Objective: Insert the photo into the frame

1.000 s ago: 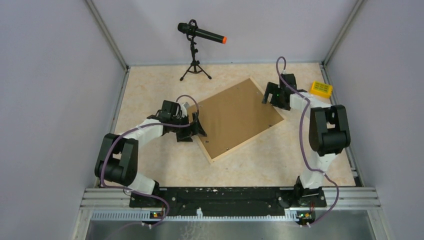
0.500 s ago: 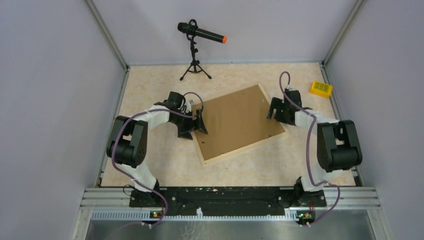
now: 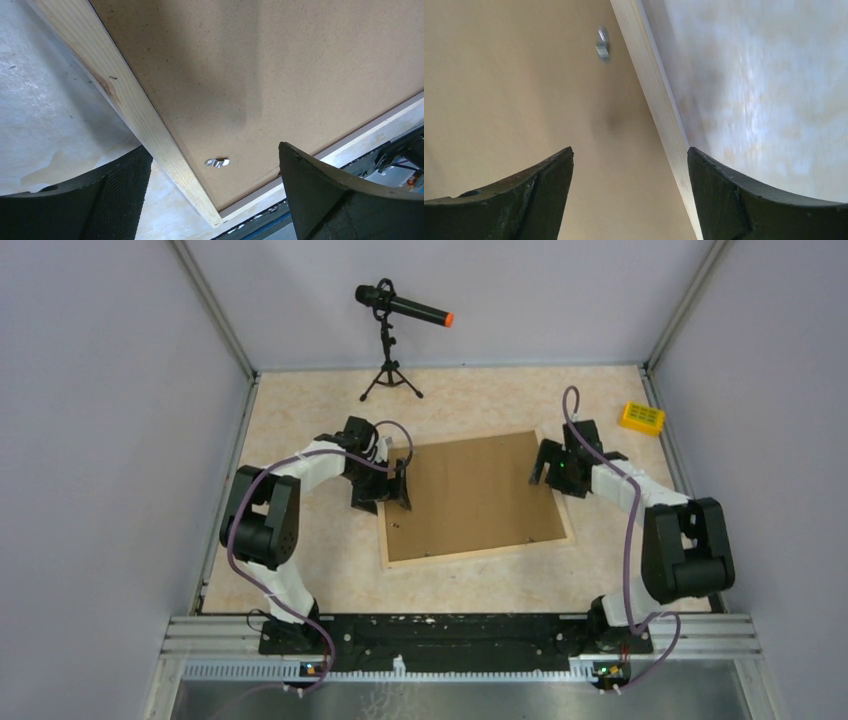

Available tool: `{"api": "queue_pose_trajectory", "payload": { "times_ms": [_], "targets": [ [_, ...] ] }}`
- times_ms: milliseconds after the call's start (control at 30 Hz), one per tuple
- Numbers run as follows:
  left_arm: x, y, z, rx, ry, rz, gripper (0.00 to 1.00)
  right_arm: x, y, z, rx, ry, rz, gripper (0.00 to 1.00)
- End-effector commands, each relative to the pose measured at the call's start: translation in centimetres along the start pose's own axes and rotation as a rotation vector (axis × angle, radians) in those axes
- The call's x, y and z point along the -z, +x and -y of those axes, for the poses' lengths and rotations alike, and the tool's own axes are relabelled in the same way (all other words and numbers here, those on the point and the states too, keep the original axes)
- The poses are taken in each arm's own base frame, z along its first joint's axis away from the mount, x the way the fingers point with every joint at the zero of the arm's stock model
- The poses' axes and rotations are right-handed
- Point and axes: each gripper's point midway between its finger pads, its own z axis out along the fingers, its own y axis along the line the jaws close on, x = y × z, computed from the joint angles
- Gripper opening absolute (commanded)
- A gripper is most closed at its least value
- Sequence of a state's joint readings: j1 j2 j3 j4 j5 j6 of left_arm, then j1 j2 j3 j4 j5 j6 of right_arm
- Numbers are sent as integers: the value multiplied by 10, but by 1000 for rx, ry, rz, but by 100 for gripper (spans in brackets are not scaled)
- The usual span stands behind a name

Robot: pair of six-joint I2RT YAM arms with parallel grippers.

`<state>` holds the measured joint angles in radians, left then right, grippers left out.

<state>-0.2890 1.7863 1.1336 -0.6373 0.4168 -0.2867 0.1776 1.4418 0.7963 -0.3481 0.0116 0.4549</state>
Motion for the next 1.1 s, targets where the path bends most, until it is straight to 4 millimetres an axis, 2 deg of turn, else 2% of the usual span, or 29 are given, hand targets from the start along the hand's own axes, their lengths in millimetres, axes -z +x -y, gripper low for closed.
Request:
{"api": "queue_pose_trajectory", "payload": {
  "times_ms": [0,67,200,433,533,667,933,1000,1033,1067],
  "targets": [
    [2,-10,-8,-65,-45,69,99,-12,-65,-29,-5,-54,83,79],
    [5,-11,-5,-70,-33,82,99,-22,-73,-33,4,-54,77,74],
    [8,-13,-3,-86,-32,82,99,-39,-81,-34,18,-38,67,71],
    [9,-15,0,-87,-17,91,99,-53,-87,-14,50,83,77,65],
    [10,-15,1,-88,-13,94,99,-54,-86,-6,65,125,70,59],
    [11,-17,2,-91,-7,102,99,-52,-85,-3,79,133,71,63],
    [13,-17,1,-91,-22,110,99,-70,-82,-1,76,139,62,60],
    [13,-18,1,-90,-20,113,99,-73,-79,2,78,154,54,53],
    [13,-18,1,-91,-20,116,99,-73,-77,3,74,161,51,45],
    [14,-18,1,-91,-20,116,99,-72,-75,5,70,168,46,32]
  ]
}}
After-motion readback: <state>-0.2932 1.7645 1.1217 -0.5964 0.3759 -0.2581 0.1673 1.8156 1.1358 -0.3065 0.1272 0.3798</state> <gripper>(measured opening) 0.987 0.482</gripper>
